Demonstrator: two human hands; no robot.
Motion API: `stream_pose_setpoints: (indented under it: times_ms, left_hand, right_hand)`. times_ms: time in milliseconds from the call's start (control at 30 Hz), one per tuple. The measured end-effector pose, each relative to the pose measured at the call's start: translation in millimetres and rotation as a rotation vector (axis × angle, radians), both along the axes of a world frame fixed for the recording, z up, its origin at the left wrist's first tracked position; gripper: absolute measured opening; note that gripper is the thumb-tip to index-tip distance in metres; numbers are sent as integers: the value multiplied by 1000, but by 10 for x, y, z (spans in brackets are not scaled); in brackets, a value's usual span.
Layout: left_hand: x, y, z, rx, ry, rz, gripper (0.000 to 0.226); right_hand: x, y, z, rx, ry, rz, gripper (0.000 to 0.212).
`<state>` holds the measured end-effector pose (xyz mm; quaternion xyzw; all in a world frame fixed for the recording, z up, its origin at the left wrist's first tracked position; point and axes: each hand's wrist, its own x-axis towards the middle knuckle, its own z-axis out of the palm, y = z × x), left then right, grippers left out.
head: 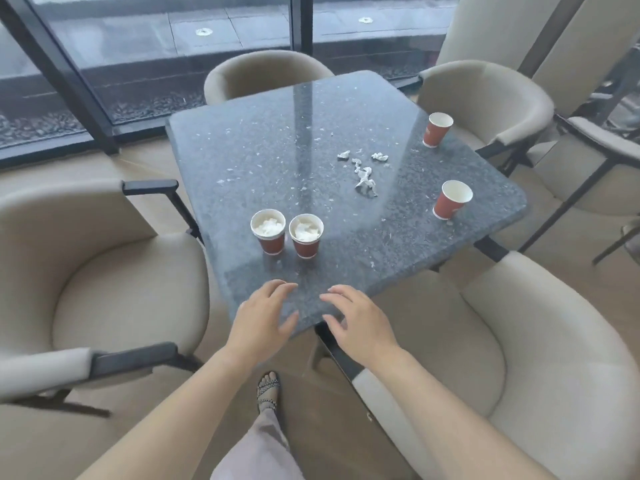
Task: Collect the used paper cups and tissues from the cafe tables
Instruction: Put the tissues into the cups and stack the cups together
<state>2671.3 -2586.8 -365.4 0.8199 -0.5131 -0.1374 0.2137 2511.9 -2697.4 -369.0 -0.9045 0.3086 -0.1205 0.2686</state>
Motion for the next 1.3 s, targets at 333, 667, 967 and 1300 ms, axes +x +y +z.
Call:
stream_pose_setpoints:
  times_ms: [333,667,967,1300]
  left_hand:
    - [-970,1263,42,57,39,151,40]
    - [-1166,2009,-310,102,46,101,38]
    - [-1290,2296,-1676,213,-30,35,38]
    - [-1657,1735,-4763,291,-20,-27,43]
  right_hand:
    - [-887,907,-132,61,38,61,31]
    - [-1172,1749,-507,86,97,50,29]
    - [-1333,2204,-1959,115,147,22,24]
    - [-1565,1663,-5050,132,247,4,23]
